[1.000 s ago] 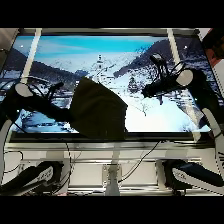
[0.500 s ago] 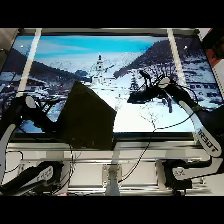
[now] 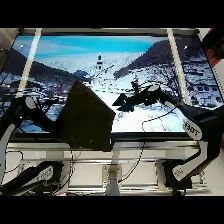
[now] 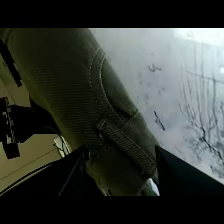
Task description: Fold the clothes and pants, and hang the long-sleeved shirts on hangers.
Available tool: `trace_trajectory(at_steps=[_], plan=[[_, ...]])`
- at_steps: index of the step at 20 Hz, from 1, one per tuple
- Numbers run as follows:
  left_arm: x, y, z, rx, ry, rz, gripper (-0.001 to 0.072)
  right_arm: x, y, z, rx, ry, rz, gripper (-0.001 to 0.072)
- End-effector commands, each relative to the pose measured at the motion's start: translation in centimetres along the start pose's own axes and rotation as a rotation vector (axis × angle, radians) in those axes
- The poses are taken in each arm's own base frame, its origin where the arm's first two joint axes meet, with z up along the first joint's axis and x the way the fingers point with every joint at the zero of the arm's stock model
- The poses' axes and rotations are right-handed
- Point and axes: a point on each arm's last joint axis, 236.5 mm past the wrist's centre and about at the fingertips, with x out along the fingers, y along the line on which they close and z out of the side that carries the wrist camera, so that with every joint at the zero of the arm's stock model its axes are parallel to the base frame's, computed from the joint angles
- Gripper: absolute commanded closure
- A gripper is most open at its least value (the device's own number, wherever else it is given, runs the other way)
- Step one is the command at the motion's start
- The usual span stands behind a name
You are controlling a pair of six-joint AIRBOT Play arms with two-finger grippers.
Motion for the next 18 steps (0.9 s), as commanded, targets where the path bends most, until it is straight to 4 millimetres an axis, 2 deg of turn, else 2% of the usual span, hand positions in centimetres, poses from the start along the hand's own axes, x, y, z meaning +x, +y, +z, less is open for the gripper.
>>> trace_trajectory(at_steps=[1, 4, 6, 7, 8, 10, 11, 12, 13, 15, 18], plan=[[0.0, -0.4, 0.9, -0.009, -0.039, -0.019, 0.0688, 3.0, 1.6, -1.9, 0.081, 0.064, 0.061, 0.0223], [0.0, -0.2, 1.2, -0.009, -0.053, -0.012, 0.0688, 5.3, 1.9, -4.2, 0.107, 0.127, 0.046, 0.0228], [0.0, -0.2, 1.2, -0.009, -0.053, -0.012, 0.0688, 6.1, 3.6, -4.6, 0.113, 0.129, 0.102, 0.0231], [0.0, -0.2, 1.2, -0.009, -0.053, -0.012, 0.0688, 6.3, 5.1, -4.4, 0.086, 0.118, 0.151, 0.026], [0.0, -0.2, 1.3, -0.009, -0.053, -0.012, 0.0688, 6.2, 6.6, -3.7, 0.053, 0.092, 0.199, 0.0328], [0.0, -0.2, 1.3, -0.01, -0.053, -0.012, 0.0688, 5.6, 9.8, -1.5, -0.059, 0.0, 0.291, 0.0442], [0.0, -0.2, 1.3, -0.01, -0.053, -0.012, 0.0688, 5.0, 11.4, -0.6, -0.136, -0.037, 0.322, 0.0562], [0.0, -0.2, 1.2, -0.01, -0.053, -0.012, 0.0688, 4.4, 12.7, 0.1, -0.222, -0.062, 0.34, 0.0646], [0.0, -0.3, 1.3, -0.012, -0.055, -0.016, 0.0688, 3.4, 14.0, 0.6, -0.305, -0.075, 0.353, 0.0669], [-0.2, -2.2, 2.3, -0.025, -0.095, -0.093, 0.0688, 0.9, 15.4, 1.5, -0.435, -0.08, 0.346, 0.0669], [-1.0, -5.0, 5.2, -0.024, -0.217, -0.209, 0.0688, -4.5, 14.5, 3.7, -0.617, -0.131, 0.185, 0.067]])
